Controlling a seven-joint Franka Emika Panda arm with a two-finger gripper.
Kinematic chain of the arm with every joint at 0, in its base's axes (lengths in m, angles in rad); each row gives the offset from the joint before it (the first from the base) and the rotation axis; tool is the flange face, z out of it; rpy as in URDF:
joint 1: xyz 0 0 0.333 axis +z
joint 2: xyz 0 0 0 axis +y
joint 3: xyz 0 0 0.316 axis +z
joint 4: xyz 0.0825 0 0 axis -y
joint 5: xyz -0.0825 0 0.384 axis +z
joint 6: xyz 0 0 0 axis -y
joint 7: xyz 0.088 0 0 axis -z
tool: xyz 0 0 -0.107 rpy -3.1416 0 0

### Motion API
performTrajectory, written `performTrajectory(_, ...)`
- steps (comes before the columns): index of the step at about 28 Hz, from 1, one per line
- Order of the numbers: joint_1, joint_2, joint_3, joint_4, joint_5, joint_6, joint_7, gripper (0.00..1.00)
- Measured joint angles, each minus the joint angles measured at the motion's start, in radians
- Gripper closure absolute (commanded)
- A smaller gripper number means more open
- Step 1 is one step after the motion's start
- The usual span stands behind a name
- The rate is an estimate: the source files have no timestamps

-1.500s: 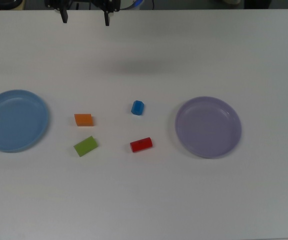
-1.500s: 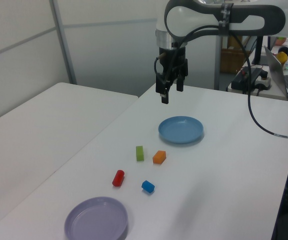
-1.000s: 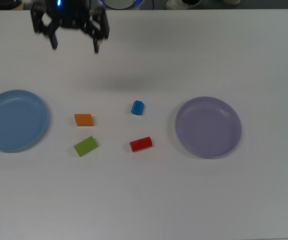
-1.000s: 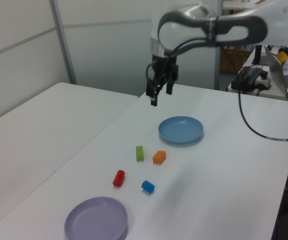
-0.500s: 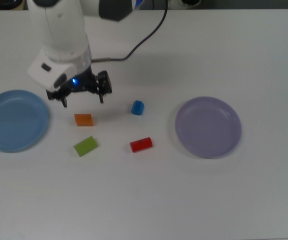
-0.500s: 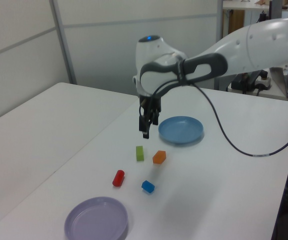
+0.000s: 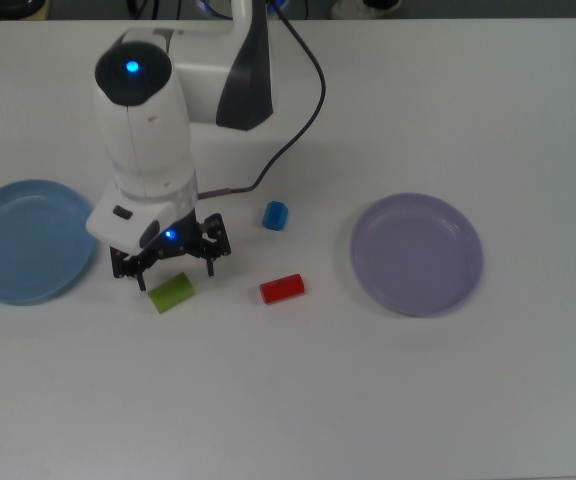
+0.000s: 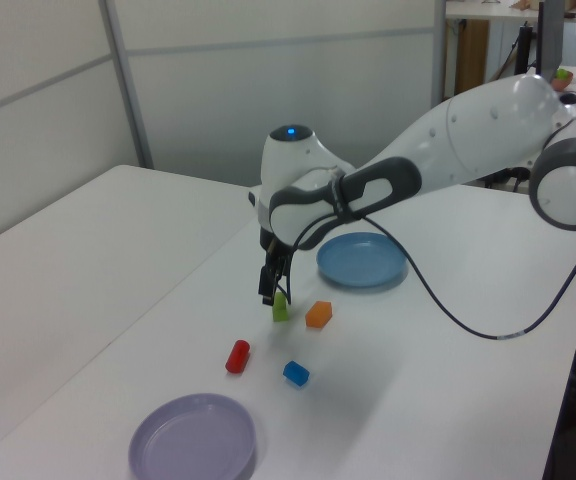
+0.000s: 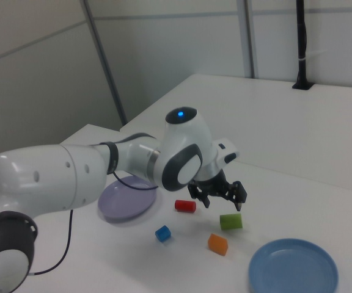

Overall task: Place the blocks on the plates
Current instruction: 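Close the gripper on the green block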

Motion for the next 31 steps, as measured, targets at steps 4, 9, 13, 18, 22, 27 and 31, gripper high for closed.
performTrajectory(4, 0.002, 0.035, 0.000, 0.007, -0.001, 0.019, -0.031, 0.00)
performTrajectory(9, 0.002, 0.051, 0.000, 0.018, -0.001, 0.020, -0.041, 0.00)
performTrajectory(13, 0.002, 0.054, 0.000, 0.021, -0.006, 0.021, -0.043, 0.00)
performTrajectory(18, 0.002, 0.069, -0.001, 0.029, -0.024, 0.027, -0.043, 0.00)
performTrajectory(22, -0.002, 0.083, -0.003, 0.033, -0.046, 0.033, -0.043, 0.01)
performTrajectory(27, -0.008, 0.089, -0.003, 0.038, -0.069, 0.034, -0.043, 0.32)
performTrajectory(31, -0.008, 0.090, -0.003, 0.041, -0.080, 0.034, -0.043, 0.53)
